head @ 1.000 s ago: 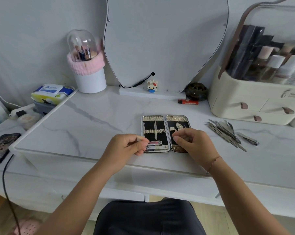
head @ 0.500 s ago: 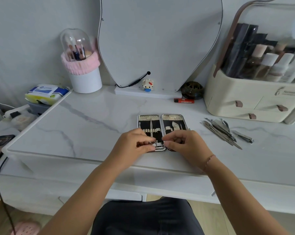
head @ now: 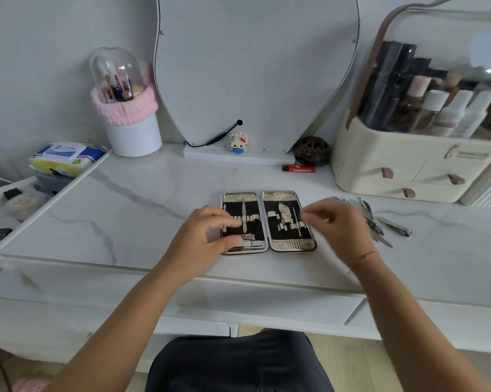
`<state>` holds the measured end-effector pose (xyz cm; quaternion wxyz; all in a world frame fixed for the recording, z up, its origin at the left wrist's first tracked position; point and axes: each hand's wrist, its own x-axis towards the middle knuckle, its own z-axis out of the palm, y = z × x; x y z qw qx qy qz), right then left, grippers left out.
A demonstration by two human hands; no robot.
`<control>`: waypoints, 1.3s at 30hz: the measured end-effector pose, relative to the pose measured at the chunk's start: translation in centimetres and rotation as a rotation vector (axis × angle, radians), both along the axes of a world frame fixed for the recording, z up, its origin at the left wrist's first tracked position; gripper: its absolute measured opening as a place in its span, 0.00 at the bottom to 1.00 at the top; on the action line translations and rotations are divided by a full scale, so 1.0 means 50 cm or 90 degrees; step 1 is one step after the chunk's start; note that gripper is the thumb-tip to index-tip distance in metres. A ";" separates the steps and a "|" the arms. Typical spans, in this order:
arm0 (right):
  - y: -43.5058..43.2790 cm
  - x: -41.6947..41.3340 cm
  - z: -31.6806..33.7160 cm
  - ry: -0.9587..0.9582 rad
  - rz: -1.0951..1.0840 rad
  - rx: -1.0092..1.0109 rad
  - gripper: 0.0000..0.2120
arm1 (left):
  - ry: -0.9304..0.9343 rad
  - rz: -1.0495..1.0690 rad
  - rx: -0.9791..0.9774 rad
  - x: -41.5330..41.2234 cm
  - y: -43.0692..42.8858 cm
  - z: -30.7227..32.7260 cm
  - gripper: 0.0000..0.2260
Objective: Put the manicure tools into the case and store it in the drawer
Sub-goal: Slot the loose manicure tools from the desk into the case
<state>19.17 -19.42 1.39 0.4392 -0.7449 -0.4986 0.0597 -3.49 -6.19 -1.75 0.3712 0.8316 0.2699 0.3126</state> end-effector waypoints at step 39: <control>-0.011 0.133 -0.012 -0.027 -0.260 -0.095 0.04 | 0.028 0.036 -0.051 0.007 -0.004 -0.005 0.19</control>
